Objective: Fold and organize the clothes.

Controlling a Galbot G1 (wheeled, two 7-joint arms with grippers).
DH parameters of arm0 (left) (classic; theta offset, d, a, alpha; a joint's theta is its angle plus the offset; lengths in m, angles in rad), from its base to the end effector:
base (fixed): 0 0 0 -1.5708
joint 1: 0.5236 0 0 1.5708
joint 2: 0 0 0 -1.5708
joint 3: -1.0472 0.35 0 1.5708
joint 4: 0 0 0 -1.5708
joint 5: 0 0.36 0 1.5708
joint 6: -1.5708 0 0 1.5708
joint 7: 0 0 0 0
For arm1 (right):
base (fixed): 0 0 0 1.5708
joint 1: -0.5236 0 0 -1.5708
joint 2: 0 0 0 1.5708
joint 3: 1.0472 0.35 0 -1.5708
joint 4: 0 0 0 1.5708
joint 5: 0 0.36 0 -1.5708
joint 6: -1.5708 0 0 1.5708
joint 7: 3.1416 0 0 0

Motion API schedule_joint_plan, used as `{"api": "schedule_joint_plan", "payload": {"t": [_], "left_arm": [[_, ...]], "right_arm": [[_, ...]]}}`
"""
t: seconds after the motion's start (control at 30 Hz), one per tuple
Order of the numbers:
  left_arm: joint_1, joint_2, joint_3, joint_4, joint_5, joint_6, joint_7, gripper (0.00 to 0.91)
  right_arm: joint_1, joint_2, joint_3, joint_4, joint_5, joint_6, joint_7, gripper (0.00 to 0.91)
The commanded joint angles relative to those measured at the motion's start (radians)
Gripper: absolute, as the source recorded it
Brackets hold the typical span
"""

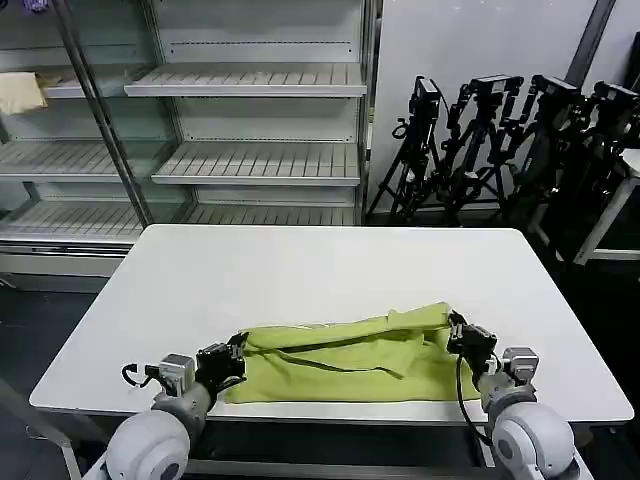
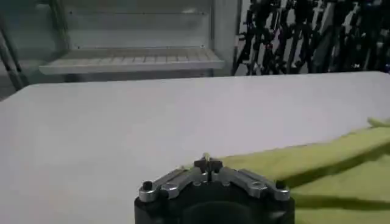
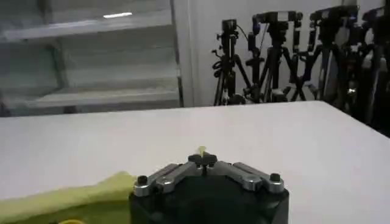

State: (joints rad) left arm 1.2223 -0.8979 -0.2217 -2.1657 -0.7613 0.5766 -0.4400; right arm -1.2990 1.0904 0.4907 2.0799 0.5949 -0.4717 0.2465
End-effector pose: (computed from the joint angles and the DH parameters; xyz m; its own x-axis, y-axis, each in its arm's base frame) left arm 0.2505 0.0231 -0.2182 -0.8733 0.1837 0.4512 0.2080 0.9781 0.0045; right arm 0.2645 -0.0715 -0.2328 -0.9527 -0.0610 0.2978 -0.0458 0.9973 0.0577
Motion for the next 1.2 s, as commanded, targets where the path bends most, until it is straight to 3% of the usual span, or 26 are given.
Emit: {"api": "schedule_joint_plan", "payload": {"t": [0.03,0.27,0.53,0.8,1.2], "left_arm": [[0.056,-0.003,-0.008,-0.024,0.074,0.0,0.011,0.907],[0.092,-0.044,-0.041,-0.083,0.078,0.0,-0.009,0.907],[0.154,-0.178,-0.044,-0.085,0.041,-0.001,-0.076,0.907],[0.095,-0.309,-0.008,0.034,0.058,-0.02,-0.137,0.907],[0.039,-0.352,-0.009,0.105,0.053,-0.045,-0.135,0.907]], "right_arm": [[-0.078,0.019,0.029,0.035,-0.032,-0.039,0.02,0.907],[-0.153,0.035,0.077,0.12,-0.07,-0.013,0.017,0.907],[-0.279,0.093,0.128,0.228,-0.093,0.007,0.016,0.907],[-0.34,0.142,0.132,0.257,-0.129,0.028,0.013,0.907],[-0.37,0.182,0.127,0.265,-0.158,0.042,0.007,0.907]]}}
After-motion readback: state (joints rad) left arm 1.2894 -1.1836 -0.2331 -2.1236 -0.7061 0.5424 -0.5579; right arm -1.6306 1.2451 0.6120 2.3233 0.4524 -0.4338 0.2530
